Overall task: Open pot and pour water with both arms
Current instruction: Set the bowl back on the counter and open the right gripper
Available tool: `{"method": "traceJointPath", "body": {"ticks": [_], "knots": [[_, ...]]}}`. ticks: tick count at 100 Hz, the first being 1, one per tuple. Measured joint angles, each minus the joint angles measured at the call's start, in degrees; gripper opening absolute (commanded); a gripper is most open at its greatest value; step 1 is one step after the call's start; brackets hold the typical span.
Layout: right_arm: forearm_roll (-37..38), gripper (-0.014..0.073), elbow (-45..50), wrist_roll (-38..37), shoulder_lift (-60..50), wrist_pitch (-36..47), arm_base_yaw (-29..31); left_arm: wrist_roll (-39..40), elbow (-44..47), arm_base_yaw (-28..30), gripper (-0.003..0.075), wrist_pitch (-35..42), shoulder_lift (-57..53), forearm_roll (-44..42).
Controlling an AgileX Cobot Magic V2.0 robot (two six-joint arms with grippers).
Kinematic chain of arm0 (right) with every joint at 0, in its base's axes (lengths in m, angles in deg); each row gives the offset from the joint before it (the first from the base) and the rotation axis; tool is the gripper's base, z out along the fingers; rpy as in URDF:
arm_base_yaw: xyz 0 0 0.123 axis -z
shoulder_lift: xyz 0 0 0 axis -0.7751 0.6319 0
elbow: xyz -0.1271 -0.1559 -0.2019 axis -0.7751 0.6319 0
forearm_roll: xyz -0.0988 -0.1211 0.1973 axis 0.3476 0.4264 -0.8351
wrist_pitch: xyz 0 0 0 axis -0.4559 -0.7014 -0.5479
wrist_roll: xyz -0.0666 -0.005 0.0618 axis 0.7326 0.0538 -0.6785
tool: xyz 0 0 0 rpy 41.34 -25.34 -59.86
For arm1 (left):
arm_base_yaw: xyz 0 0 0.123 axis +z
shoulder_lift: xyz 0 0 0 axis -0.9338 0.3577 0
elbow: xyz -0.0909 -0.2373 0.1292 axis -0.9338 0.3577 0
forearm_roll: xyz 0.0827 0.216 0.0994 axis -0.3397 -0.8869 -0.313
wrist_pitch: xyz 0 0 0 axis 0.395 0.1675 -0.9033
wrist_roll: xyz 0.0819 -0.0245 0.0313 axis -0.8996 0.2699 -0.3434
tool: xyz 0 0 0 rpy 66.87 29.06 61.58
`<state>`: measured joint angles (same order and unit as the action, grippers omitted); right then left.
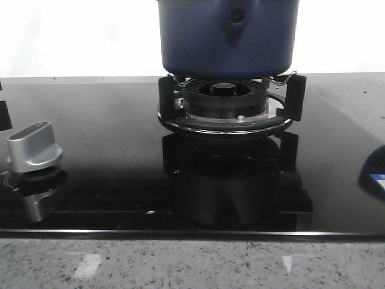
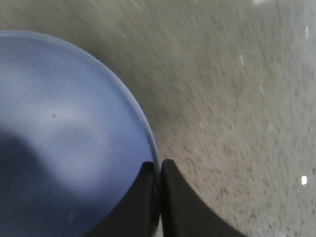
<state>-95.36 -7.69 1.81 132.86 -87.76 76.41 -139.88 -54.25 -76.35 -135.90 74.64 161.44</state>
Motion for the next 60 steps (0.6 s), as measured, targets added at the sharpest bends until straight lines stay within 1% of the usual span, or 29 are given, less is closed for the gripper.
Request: {"method": "traceJointPath", "body": {"ticks": [8,19,49,52,57,60], "knots": [[0.00,-0.0047,3.34,0.00,0.83,0.21,1.35,0.00,0.00,-1.81,0.0251,0.48,0.00,0.00],[-0.41,-0.0047,6.49,-0.03,0.93,1.91,1.46,0.00,0.00,-3.51,0.0251,2.09,-0.13,0.00],[-0.54,-0.0039,7.52,-0.13,1.29,3.60,1.46,0.00,0.00,-5.26,0.0251,3.07,-0.03,0.13],[-0.63,-0.0024,7.52,-0.13,1.39,3.69,1.46,0.00,0.00,-5.25,0.0251,3.07,-0.03,0.13],[-0.63,0.0025,7.52,-0.13,1.39,3.69,1.46,0.00,0.00,-5.25,0.0251,3.07,-0.03,0.13],[-0.63,0.0078,7.52,-0.26,1.39,3.80,1.46,0.00,0.00,-5.25,0.0251,3.07,-0.03,0.13]]}}
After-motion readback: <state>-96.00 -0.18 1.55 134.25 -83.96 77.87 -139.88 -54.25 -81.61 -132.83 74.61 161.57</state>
